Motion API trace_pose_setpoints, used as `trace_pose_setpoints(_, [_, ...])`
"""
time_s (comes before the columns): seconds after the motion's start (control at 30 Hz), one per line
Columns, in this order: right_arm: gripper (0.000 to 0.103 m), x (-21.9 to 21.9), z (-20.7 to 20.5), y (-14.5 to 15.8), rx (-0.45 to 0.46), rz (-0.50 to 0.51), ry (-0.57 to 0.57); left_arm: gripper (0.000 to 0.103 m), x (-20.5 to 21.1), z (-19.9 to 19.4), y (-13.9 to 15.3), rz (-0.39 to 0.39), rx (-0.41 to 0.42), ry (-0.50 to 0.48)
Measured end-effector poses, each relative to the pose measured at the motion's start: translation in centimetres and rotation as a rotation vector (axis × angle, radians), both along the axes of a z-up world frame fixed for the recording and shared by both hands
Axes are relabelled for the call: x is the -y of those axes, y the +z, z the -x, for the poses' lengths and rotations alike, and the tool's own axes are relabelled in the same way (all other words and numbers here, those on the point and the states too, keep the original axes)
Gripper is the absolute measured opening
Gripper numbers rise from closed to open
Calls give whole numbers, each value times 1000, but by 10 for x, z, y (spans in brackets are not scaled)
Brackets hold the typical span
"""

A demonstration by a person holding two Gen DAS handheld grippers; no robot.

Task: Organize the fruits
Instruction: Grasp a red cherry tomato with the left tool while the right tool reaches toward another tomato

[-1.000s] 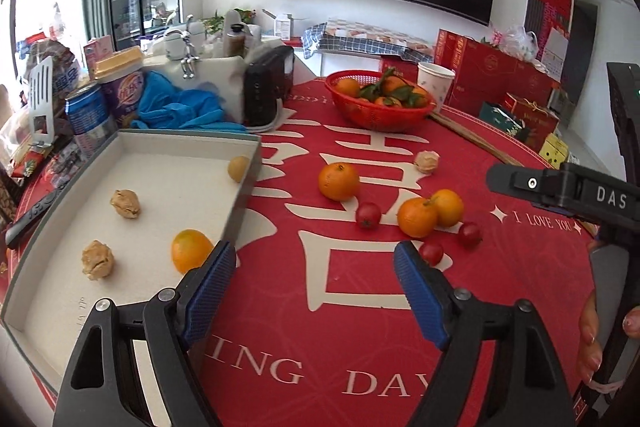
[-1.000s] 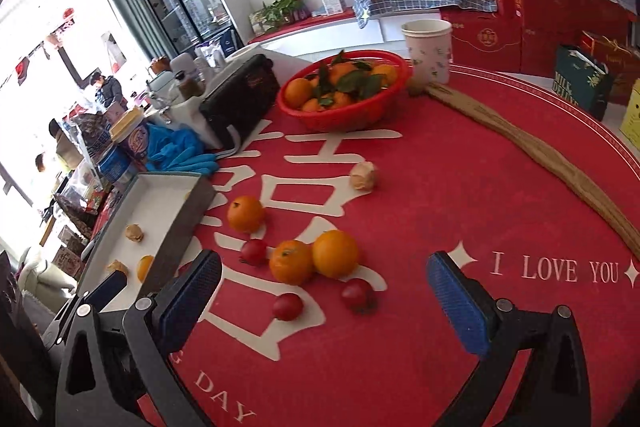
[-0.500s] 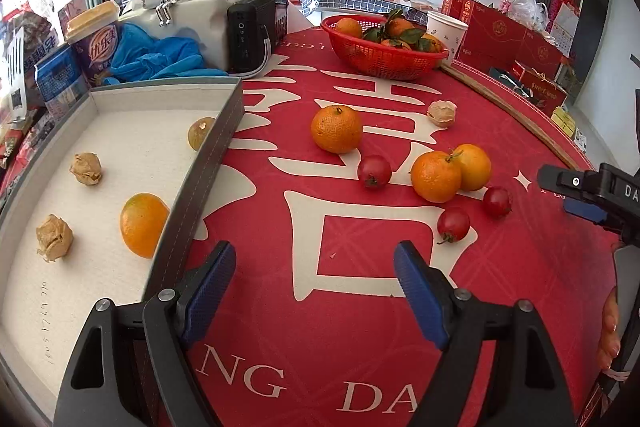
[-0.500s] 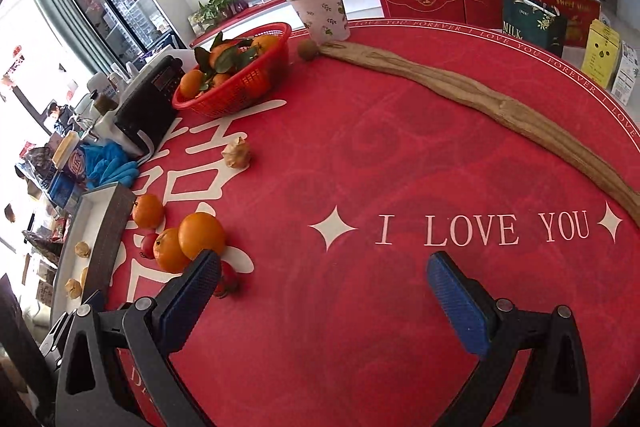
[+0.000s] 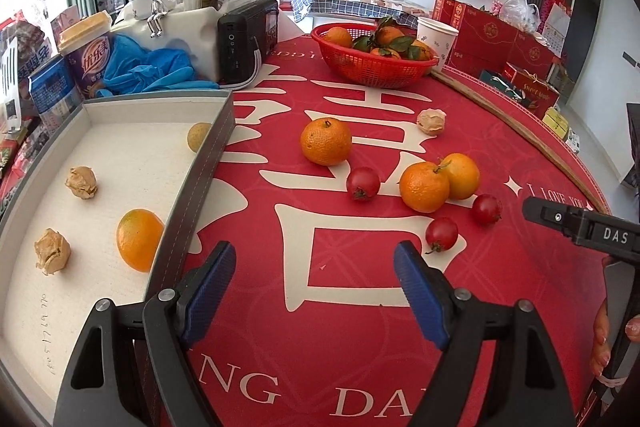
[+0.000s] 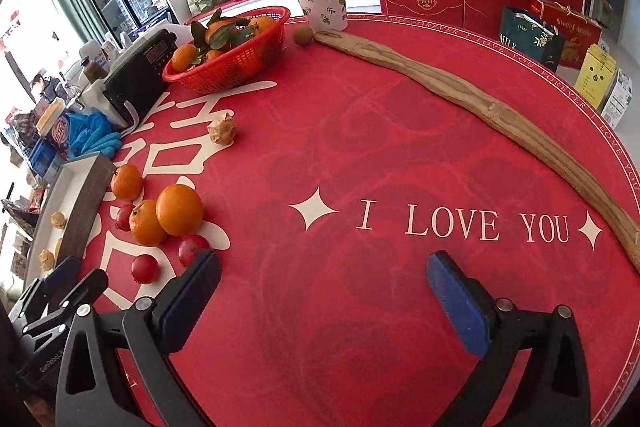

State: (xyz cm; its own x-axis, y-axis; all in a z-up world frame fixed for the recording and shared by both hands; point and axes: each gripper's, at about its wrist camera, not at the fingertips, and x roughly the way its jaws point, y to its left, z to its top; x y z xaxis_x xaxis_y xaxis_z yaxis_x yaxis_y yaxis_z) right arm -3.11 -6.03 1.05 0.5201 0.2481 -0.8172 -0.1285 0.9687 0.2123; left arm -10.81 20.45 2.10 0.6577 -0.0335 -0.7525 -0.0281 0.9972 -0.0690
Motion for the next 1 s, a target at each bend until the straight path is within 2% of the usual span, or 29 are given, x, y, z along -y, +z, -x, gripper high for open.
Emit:
trace_pose_setpoints(0.1, [103, -6, 2, -2, 2, 43, 26, 84, 6, -5, 0, -25, 0, -8])
trace_pose_setpoints(0.3, [103, -26, 7, -10, 17, 215, 82, 83, 21, -30, -2, -54, -19, -42])
trace_pose_setpoints(0.4, [103, -26, 9, -10, 22, 211, 93, 69, 25, -42, -10, -47, -65, -55])
trace_pose_setpoints(0.47, [103, -25, 9, -10, 24, 211, 99, 61, 27, -46, -11, -67, -61, -54])
trace_pose_setpoints(0.63, [103, -25, 11, -10, 36, 213, 112, 57, 34, -61, -11, -67, -64, -65])
trace_pose_setpoints(0.73, [103, -26, 12, -10, 42, 213, 112, 51, 37, -65, -11, -70, -55, -69])
trace_pose_setpoints(0.8, [103, -26, 12, -10, 42, 213, 112, 41, 40, -63, -10, -72, -49, -81])
trace_pose_setpoints(0.83, [103, -26, 12, -10, 42, 213, 112, 30, 42, -62, -10, -76, -46, -87])
trace_pose_setpoints(0.87, [103, -26, 12, -10, 41, 213, 112, 23, 44, -61, -10, -77, -43, -99])
trace_pose_setpoints(1.0, [103, -29, 12, -9, 40, 205, 121, 23, 42, -58, -11, -70, -39, -84])
